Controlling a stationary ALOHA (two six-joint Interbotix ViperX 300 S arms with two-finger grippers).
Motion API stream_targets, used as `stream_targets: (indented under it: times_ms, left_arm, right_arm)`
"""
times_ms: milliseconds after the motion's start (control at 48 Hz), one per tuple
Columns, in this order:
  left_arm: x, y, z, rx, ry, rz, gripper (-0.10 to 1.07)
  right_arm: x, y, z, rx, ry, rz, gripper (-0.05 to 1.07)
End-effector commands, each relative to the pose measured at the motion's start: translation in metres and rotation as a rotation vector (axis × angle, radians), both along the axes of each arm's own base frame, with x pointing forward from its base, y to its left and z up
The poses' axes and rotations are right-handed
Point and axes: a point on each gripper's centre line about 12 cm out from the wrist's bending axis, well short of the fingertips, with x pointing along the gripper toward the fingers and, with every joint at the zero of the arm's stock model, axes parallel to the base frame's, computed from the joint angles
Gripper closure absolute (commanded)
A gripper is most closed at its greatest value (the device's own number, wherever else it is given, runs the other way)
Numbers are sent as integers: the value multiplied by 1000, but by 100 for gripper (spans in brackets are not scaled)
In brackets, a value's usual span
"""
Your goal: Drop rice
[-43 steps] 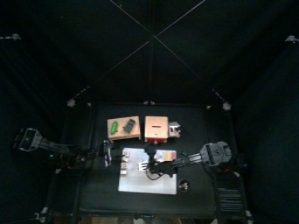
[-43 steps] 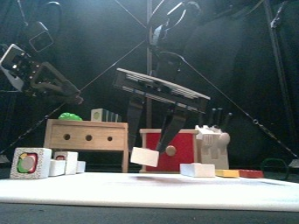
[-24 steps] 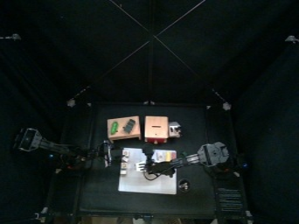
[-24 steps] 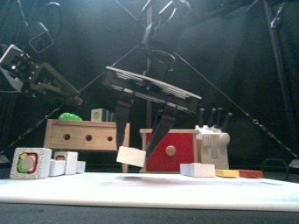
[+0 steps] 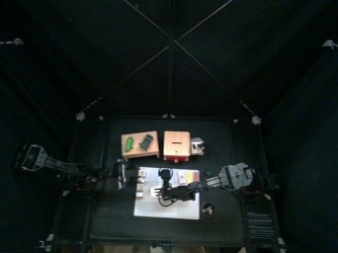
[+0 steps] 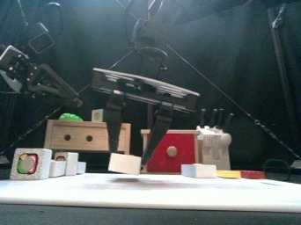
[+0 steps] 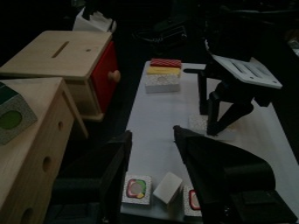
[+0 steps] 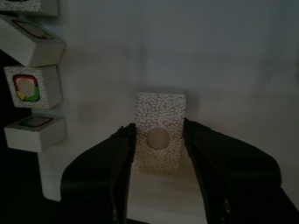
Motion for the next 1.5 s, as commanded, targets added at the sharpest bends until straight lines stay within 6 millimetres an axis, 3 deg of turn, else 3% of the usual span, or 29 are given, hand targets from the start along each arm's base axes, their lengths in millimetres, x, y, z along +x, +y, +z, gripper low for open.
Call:
stream_targets:
  times_ms: [0, 354, 750, 1125, 1479]
  left_arm:
    - [5, -1, 7, 7, -25, -6, 16]
    - [5, -1, 7, 8, -23, -10, 16]
    - [6, -1, 9, 5, -26, -9, 16]
    - [7, -4, 19, -20, -39, -26, 16]
    - [12, -7, 25, -57, -15, -39, 15]
  right_arm:
    - [7, 2, 21, 2, -47, 1, 34]
    - [10, 1, 13, -14, -39, 14, 32]
    - [12, 1, 19, -56, -59, 38, 6]
    - [4, -4, 37, -97, -78, 69, 6]
    - [-20, -13, 50, -120, -73, 77, 6]
